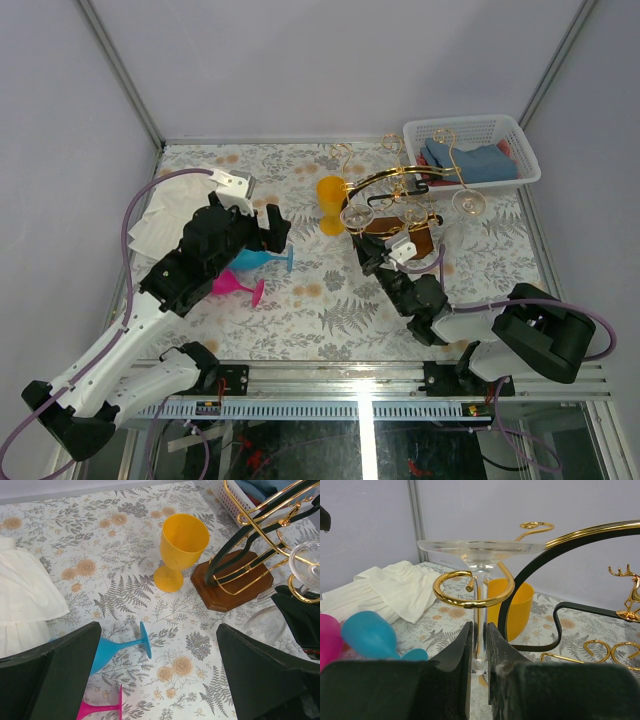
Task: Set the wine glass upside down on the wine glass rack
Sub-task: Turn the wine glass upside down at the wine rack.
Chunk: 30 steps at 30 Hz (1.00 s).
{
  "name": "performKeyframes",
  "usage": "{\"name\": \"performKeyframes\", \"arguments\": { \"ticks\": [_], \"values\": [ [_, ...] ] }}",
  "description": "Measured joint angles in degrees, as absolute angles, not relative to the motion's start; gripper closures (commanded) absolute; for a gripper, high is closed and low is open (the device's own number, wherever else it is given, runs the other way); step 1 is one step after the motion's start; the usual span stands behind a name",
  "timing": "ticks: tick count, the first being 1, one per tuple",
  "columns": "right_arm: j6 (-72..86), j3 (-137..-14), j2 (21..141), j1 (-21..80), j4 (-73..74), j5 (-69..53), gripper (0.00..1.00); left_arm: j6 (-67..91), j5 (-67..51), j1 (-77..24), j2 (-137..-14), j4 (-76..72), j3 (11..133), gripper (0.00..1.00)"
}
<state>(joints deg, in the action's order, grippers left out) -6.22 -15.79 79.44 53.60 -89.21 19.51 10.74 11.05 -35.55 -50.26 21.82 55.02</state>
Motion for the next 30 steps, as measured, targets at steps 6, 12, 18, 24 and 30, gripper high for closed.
{"name": "performKeyframes", "arguments": {
  "ticks": [6,12,18,24,30],
  "values": [
    [-5.98,-15.53,79.05,53.6,-89.03,19.38,0.92,10.72,10.59,-35.46,-50.3,21.8,55.02,0.0],
    [-5.5,-16.19,79.46,53.6,-89.06,19.38,0.97,10.74,10.37,-35.46,-50.5,21.8,55.02,0.0],
    [-4.75,-17.85,79.83,53.63,-89.25,19.42,1.0,10.72,10.31,-35.46,-50.52,21.8,55.02,0.0],
    [-4.51,-16.97,77.71,53.67,-89.14,18.98,1.0,10.72,10.24,-35.29,-50.52,21.82,55.02,0.0],
    [-4.71,-15.57,77.1,53.69,-89.43,16.8,1.0,10.72,10.02,-35.18,-50.54,21.82,55.02,0.0]
  ]
}}
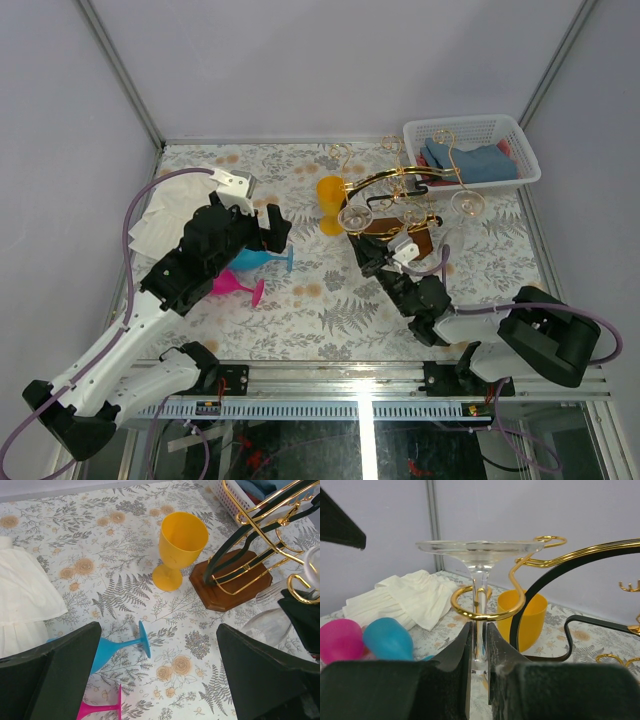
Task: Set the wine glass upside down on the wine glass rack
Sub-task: Turn the wine glass upside down at the wine rack.
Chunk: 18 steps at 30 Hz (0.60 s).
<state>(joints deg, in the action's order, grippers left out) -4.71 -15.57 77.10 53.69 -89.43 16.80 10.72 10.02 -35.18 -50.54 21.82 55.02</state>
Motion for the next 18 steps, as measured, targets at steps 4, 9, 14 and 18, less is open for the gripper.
{"name": "performKeyframes", "arguments": {
  "ticks": [4,9,14,18],
  "values": [
    [-5.08,-15.59,79.29,53.74,-89.47,14.28,1.0,10.72,9.8,-35.14,-50.74,21.8,55.02,0.0],
    [-5.41,-16.67,82.81,53.76,-89.71,13.67,1.0,10.72,9.78,-35.11,-50.94,21.82,55.02,0.0],
    [-5.58,-18.24,84.93,53.78,-90.15,14.41,0.91,10.72,9.52,-34.92,-50.96,21.82,55.02,0.0],
    [-5.58,-18.5,85.8,53.78,-90.32,15.77,0.78,10.72,9.41,-34.83,-51.0,21.8,55.02,0.0]
  ]
}}
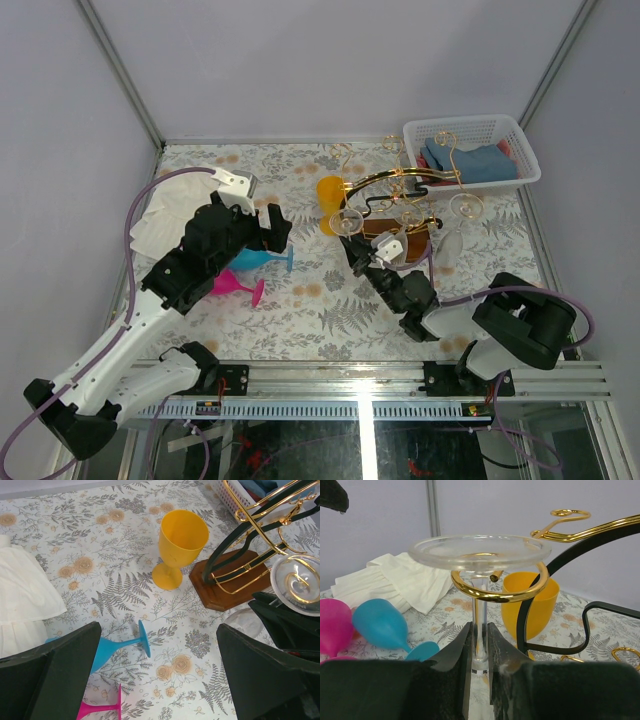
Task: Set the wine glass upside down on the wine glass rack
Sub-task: Turn the wine glass upside down at the wine rack.
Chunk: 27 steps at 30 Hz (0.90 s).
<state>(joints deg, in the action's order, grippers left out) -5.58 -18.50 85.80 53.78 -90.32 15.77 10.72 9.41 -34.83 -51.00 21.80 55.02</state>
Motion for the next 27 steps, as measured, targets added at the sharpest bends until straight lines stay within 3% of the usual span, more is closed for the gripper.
{"name": "performKeyframes", "arguments": {
  "ticks": [5,12,14,15,16,17,22,27],
  "values": [
    [-5.63,-18.5,86.11,53.84,-90.28,16.91,0.66,10.72,9.39,-34.81,-51.22,21.8,55.02,0.0],
    [-4.86,-17.52,85.8,53.84,-90.3,16.99,0.41,10.72,9.37,-34.33,-51.22,21.82,55.02,0.0],
    [-4.19,-16.43,85.32,53.84,-90.3,16.75,0.3,10.72,9.34,-34.3,-51.22,21.8,55.02,0.0],
    [-3.86,-15.75,84.86,53.84,-90.28,16.43,0.22,10.72,9.34,-34.3,-51.22,21.82,55.02,0.0],
    [-3.4,-15.25,84.38,53.84,-90.28,16.14,0.04,10.72,9.34,-34.3,-51.22,21.82,55.02,0.0],
    [-2.9,-14.7,83.77,53.84,-90.28,15.68,0.0,10.72,9.34,-34.3,-51.22,21.82,55.02,0.0],
    [-0.78,-11.97,78.22,53.91,-87.99,13.34,0.0,10.72,9.37,-34.26,-51.22,21.82,55.02,0.0],
    [2.09,-11.55,68.01,54.41,-76.6,10.74,0.01,10.72,9.37,-34.0,-51.22,21.82,55.02,0.0]
  ]
}}
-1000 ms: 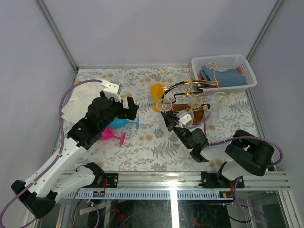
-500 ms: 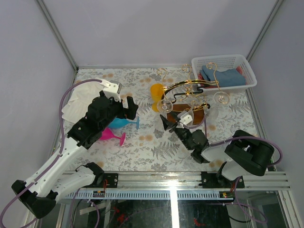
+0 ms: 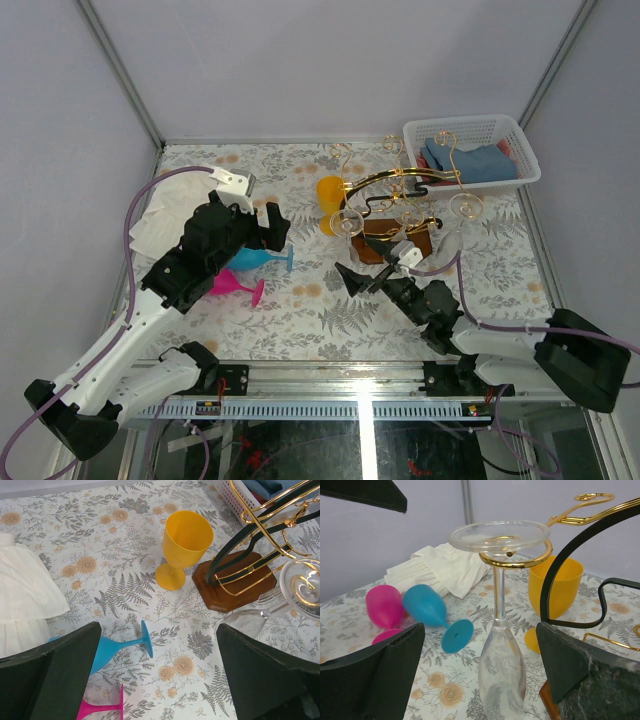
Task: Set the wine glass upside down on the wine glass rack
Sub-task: Turn the wine glass upside down at the wine rack, then adjust the wine rack at the center of the board.
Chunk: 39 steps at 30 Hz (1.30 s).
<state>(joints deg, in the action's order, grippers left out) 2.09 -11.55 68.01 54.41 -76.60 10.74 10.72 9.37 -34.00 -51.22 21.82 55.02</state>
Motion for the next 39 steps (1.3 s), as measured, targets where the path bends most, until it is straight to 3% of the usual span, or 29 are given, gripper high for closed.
{"name": "performKeyframes", "arguments": {
  "ticks": [6,16,23,31,39],
  "values": [
    [7.4,-10.33,53.32,55.9,-59.66,10.39,0.01,10.74,9.39,-33.95,-51.2,21.82,55.02,0.0],
    [15.68,-8.73,39.88,60.05,-37.19,11.53,0.01,10.79,9.39,-33.67,-51.2,21.82,55.02,0.0],
    [21.69,-10.59,39.57,62.52,-21.34,11.57,0.01,10.92,9.41,-33.61,-51.2,21.82,55.02,0.0],
    [28.29,-27.03,46.48,62.92,6.52,13.06,0.01,11.16,9.39,-33.45,-51.27,21.82,55.02,0.0],
    [28.56,-33.76,46.63,62.96,23.51,10.81,0.01,11.57,9.32,-32.84,-51.86,21.82,55.02,0.0]
  ]
}}
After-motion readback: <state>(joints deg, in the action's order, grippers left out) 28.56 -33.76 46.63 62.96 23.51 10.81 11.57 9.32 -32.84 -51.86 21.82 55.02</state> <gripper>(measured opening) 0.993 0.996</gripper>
